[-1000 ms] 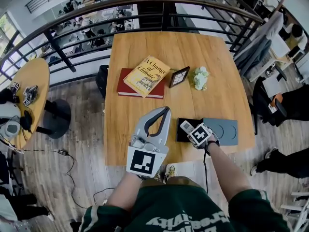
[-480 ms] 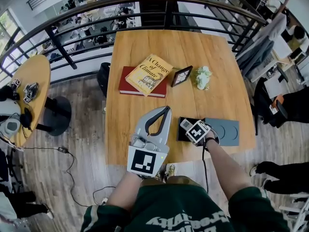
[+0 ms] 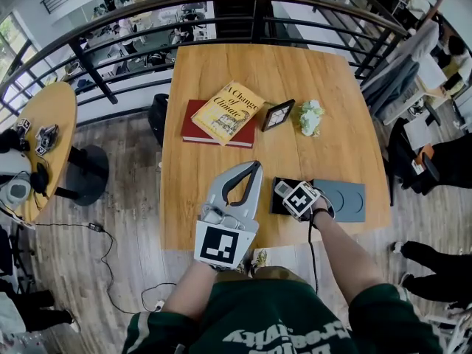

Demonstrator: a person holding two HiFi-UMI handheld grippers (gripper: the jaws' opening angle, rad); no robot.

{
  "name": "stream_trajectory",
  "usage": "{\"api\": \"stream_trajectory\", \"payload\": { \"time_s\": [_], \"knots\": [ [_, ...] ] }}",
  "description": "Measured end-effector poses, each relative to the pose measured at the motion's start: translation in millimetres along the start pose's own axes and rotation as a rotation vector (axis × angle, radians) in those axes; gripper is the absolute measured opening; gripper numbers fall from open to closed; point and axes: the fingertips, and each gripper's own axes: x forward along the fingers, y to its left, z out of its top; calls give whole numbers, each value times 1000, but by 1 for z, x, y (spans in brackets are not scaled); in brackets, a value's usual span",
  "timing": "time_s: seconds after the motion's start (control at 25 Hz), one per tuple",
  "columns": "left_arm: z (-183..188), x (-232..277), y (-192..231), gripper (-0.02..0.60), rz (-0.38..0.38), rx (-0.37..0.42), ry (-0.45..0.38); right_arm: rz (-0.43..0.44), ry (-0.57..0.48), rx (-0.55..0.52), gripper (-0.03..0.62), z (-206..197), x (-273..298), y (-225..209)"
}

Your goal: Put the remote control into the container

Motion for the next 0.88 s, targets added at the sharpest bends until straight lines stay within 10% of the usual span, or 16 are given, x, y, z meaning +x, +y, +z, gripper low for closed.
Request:
{"api": "stream_trajectory", "payload": {
  "time_s": [0.88],
  "knots": [
    [1,6,-15,0,-29,-24,4,58,-100,55,291,-2,-9,11]
  ]
}}
